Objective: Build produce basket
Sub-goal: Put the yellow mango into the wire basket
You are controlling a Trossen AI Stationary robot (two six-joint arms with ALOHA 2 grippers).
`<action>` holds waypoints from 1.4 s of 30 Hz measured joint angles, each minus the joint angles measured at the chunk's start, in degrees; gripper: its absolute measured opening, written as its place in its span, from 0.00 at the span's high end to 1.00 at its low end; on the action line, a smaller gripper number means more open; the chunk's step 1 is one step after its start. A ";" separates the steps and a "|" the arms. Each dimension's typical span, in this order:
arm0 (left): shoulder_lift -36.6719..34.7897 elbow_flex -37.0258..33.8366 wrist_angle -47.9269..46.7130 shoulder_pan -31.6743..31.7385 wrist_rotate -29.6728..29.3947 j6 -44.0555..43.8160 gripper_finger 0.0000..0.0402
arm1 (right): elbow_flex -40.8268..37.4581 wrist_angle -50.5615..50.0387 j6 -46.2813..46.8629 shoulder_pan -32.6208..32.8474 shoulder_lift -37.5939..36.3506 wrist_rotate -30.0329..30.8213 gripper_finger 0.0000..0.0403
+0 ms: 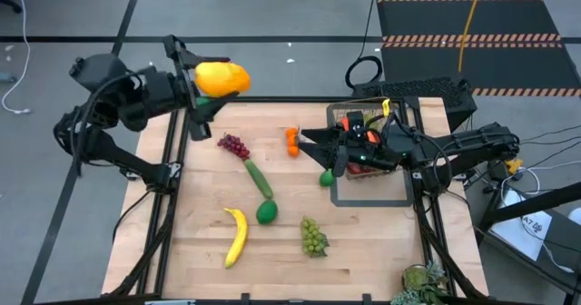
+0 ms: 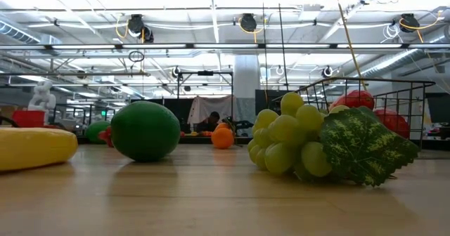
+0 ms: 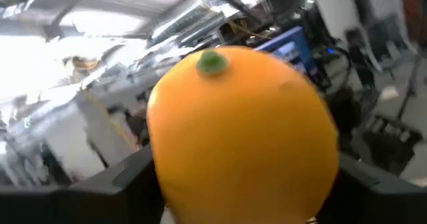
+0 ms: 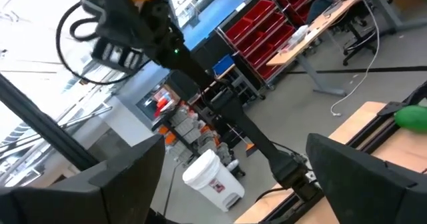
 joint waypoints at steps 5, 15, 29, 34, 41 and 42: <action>0.30 -0.04 0.58 -0.56 -0.87 11.32 0.30 | 0.00 -0.04 -0.15 -0.12 0.00 1.25 0.11; 0.38 -0.04 0.77 -0.56 -0.87 16.01 0.30 | 0.00 -0.32 -0.17 -0.92 0.00 1.29 0.11; 0.38 -0.04 0.90 0.29 -0.89 0.70 0.30 | 0.00 -1.65 -2.15 -2.26 0.04 0.91 0.11; 0.38 -0.07 0.90 1.27 -0.91 -9.71 0.30 | 0.00 -1.65 -3.42 -2.61 0.04 0.82 0.11; 0.66 -0.07 0.41 3.40 -0.84 -23.96 0.30 | 0.00 -1.52 -3.23 -4.28 0.04 -4.50 0.11; 0.73 -0.07 0.13 3.83 -0.82 -25.61 0.30 | -0.02 -1.46 -2.92 -4.57 0.04 -5.82 0.11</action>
